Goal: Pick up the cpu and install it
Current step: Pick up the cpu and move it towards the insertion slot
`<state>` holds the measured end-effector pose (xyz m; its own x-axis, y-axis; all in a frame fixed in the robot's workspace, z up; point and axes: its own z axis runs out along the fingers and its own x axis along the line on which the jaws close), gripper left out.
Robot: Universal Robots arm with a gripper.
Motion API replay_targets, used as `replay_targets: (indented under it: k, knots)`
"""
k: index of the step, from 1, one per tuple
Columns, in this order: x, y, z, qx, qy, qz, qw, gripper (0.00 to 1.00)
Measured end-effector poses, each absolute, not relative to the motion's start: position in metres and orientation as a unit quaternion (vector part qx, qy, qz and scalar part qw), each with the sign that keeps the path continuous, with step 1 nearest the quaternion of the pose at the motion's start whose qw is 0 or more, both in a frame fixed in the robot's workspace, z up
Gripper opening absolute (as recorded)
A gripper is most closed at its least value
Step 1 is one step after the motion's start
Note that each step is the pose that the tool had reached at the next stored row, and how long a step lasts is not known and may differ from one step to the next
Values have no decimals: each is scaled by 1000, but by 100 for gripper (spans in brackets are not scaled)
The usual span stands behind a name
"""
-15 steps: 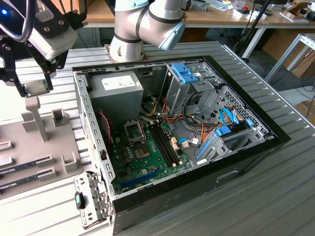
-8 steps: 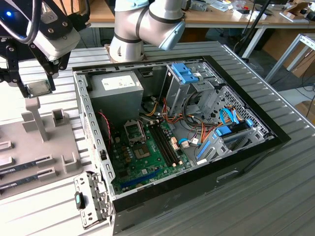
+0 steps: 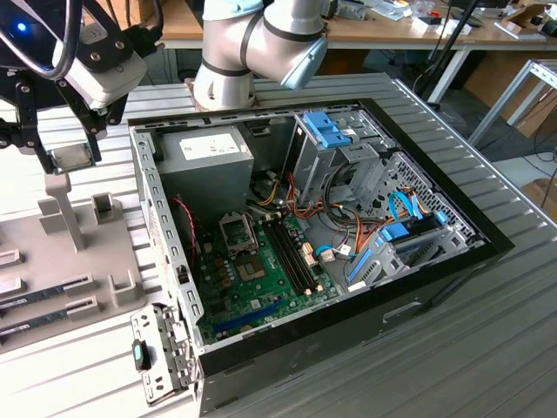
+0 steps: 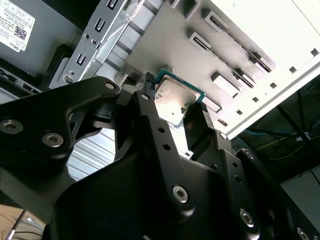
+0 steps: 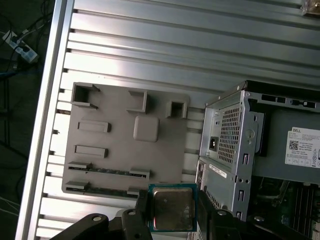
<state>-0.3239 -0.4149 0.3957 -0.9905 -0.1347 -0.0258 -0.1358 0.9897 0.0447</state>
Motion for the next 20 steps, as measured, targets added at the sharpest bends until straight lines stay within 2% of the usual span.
replay_targets:
  k: [20]
  knots:
    - [-316,-417,392,-68,997,23,11,47]
